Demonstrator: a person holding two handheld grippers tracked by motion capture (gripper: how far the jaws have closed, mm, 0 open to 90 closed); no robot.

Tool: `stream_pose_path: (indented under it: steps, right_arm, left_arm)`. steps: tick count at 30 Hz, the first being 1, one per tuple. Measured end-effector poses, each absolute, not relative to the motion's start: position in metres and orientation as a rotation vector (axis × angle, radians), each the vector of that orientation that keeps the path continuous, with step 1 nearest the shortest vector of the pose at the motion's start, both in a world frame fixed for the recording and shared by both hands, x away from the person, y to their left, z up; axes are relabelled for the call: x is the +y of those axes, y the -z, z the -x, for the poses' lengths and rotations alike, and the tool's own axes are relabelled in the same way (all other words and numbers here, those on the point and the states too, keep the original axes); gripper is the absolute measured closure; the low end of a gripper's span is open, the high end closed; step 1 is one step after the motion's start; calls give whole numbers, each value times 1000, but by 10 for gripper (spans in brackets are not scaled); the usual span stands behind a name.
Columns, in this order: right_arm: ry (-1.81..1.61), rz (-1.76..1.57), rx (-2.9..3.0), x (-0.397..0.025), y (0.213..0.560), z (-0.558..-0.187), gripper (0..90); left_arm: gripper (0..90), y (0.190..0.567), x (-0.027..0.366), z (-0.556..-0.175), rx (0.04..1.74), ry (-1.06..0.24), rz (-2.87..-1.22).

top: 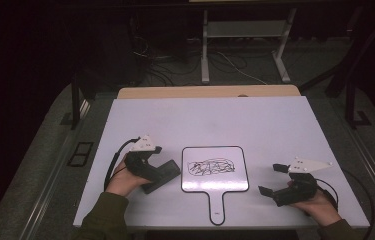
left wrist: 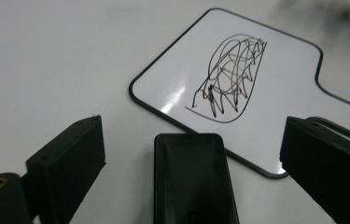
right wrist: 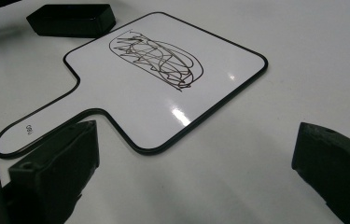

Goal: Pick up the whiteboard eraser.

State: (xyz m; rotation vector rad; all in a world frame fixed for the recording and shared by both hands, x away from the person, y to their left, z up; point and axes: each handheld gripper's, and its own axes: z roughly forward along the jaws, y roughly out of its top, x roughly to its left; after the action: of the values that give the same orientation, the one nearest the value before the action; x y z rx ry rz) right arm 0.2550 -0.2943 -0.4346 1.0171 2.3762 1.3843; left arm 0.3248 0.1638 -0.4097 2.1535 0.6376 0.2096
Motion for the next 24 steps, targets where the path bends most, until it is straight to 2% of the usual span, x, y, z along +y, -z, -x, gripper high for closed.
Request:
stream_pose_path:
  steps: [6, 24]
  right_arm:
    - [-1384, -1012, 2379, -295, 435, -255, 0]
    - [-1380, -1014, 2390, -294, 436, -254, 0]
  left_arm:
    - [128, 412, 166, -322, 652, -216, -2189]
    - [170, 421, 175, -316, 692, -200, -2269]
